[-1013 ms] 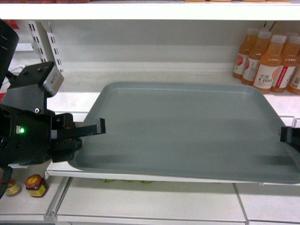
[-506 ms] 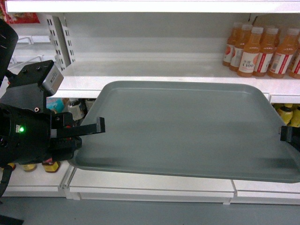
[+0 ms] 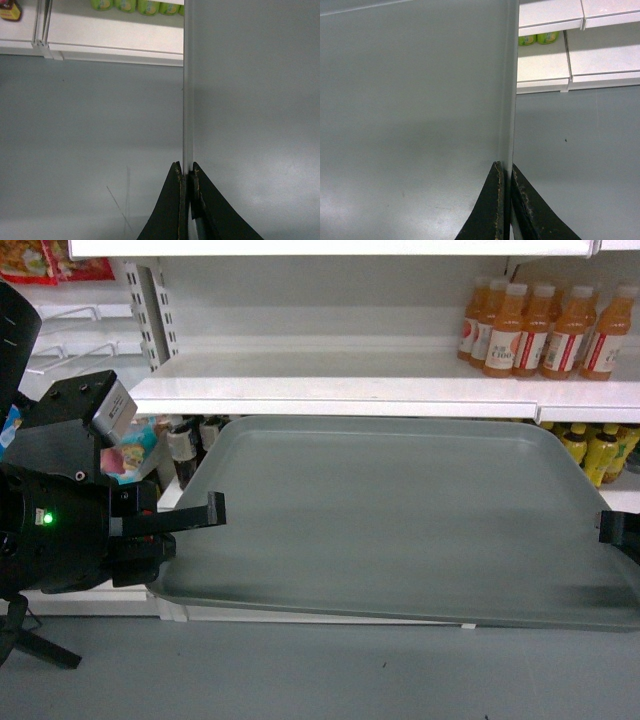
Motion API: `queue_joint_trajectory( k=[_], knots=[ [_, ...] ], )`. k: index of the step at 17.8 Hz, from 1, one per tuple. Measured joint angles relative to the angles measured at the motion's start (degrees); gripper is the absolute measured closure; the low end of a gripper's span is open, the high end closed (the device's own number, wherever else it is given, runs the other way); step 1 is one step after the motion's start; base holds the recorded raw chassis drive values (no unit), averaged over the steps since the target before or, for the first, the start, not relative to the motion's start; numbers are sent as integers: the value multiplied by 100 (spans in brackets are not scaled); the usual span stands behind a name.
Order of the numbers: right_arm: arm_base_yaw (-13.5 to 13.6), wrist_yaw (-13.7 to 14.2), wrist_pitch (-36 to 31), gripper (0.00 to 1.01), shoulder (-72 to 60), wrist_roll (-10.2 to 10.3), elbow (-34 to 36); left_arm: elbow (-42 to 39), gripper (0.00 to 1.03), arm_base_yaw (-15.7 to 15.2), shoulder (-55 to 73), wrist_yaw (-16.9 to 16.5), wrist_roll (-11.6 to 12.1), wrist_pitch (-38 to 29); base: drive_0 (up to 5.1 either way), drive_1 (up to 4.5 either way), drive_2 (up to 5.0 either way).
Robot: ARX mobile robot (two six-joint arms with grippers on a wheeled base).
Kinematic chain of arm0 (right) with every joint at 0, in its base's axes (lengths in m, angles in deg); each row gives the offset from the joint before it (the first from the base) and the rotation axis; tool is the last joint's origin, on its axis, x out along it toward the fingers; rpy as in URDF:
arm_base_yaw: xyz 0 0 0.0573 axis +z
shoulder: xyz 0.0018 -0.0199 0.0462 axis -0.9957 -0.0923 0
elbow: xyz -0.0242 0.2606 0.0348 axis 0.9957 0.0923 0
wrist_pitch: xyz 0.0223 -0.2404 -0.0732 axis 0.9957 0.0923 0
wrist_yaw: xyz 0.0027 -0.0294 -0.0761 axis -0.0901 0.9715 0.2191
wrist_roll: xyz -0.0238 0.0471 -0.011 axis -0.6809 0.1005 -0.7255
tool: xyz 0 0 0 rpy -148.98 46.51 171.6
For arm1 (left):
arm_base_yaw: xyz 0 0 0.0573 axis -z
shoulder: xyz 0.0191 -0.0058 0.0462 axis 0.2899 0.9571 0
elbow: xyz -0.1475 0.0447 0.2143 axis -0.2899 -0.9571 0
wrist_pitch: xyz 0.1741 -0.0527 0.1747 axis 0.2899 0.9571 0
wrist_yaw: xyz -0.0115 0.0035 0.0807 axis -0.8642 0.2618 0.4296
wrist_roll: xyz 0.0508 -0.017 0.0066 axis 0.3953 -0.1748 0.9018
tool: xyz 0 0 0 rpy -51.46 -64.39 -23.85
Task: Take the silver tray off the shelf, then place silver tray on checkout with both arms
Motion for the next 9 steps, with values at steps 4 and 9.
queue_joint_trajectory(
  k=[4,9],
  knots=[
    [0,0,0,97,0,0,4,0,100,4,-7,2,-2,22,10,-385,406],
    [-7,2,-4,97,0,0,0,0,100,2,-4,0,-2,0,6,-387,399]
  ],
)
